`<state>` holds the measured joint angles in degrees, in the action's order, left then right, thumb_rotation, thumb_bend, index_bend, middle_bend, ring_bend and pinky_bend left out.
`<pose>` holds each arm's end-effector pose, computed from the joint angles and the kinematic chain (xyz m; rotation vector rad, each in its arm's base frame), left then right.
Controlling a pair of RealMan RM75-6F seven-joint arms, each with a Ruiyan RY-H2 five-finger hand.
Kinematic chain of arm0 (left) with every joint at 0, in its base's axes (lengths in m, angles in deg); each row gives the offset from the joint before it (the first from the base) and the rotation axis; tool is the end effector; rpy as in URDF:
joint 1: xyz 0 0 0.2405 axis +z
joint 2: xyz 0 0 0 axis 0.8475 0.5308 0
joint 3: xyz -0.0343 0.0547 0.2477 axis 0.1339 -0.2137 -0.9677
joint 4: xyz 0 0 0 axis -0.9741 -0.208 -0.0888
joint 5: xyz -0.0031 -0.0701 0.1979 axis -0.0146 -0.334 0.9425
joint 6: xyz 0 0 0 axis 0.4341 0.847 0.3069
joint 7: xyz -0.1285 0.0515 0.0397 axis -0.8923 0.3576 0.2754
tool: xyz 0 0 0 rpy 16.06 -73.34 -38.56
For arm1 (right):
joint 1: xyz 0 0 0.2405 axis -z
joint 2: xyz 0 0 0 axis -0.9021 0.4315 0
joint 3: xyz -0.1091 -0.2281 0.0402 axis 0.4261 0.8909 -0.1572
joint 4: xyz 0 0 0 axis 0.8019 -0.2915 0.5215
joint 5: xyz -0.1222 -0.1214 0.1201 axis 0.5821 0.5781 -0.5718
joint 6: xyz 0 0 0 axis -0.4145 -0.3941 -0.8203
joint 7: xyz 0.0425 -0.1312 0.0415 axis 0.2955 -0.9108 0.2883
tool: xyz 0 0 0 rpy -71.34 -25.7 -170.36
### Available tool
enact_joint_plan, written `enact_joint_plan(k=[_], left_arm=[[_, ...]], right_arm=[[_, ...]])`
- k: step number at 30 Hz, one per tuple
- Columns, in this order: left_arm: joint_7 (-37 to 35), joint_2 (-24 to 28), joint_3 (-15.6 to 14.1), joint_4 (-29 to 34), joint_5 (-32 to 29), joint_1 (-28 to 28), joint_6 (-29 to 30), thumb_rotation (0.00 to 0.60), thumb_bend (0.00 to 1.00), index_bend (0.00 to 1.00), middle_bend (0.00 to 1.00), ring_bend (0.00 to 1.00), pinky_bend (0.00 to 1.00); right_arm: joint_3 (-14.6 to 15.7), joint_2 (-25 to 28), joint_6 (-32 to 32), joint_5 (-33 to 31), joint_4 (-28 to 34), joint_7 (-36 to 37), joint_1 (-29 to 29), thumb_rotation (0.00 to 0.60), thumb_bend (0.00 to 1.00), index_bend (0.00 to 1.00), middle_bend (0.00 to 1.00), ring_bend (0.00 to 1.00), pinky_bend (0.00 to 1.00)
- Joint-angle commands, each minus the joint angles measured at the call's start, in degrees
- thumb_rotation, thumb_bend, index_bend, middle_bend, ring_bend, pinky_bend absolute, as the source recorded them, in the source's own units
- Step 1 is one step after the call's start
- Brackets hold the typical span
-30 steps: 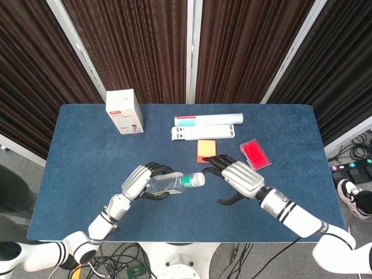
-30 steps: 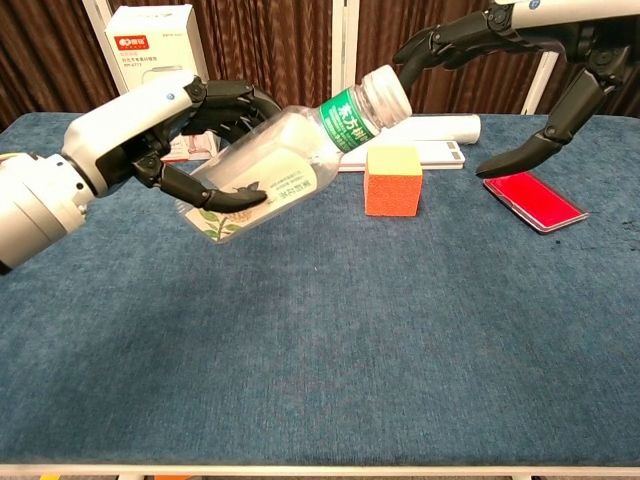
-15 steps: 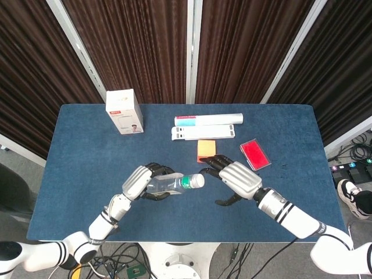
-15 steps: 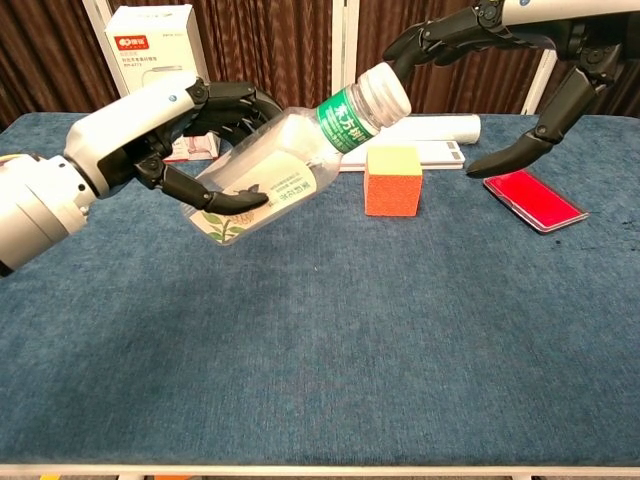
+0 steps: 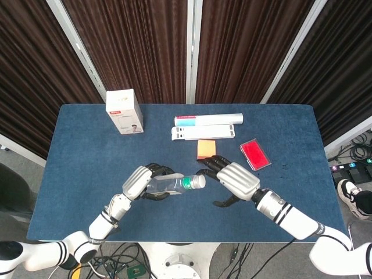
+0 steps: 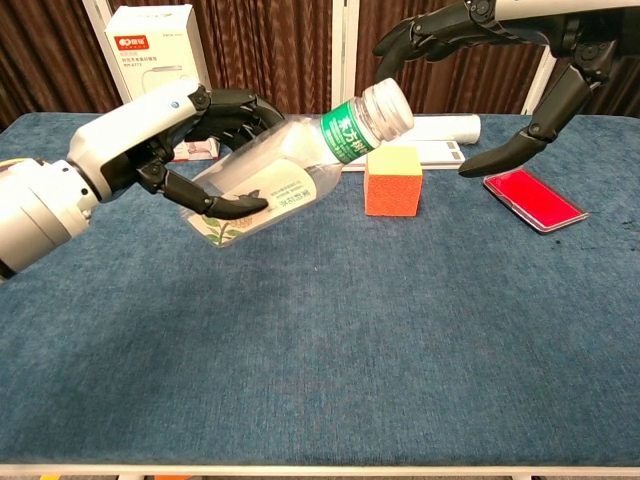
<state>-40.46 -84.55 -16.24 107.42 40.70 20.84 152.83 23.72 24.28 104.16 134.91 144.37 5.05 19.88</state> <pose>-0.1271 0.2905 -0.0436 -1.7839 -1.3428 -1.6670 -0.0920 -0.2904 0.0914 2.2236 -1.0683 1.0984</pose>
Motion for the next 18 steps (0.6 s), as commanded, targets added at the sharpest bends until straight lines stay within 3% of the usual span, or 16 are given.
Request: enact_joint_plan(k=[1,18], left_arm=[[-0.1,0.0,-0.1,-0.1,0.0,0.0,0.0,0.600,0.43,0.47,0.49,0.41,0.32],[-0.8,-0.4,-0.2,-0.9,-0.1,-0.3,-0.5,0.600,0.43,0.47,0.49,0.41,0.32]], right_arm=[[0.1,0.1,0.2,0.2,0.2,0.1,0.0,0.572,0.10,0.21,0.01,0.00,0.00],[0.7,0.6,0.7,1.0,0.9,0.0,0.0,0.572,0.10,0.21,0.01,0.00,0.00]])
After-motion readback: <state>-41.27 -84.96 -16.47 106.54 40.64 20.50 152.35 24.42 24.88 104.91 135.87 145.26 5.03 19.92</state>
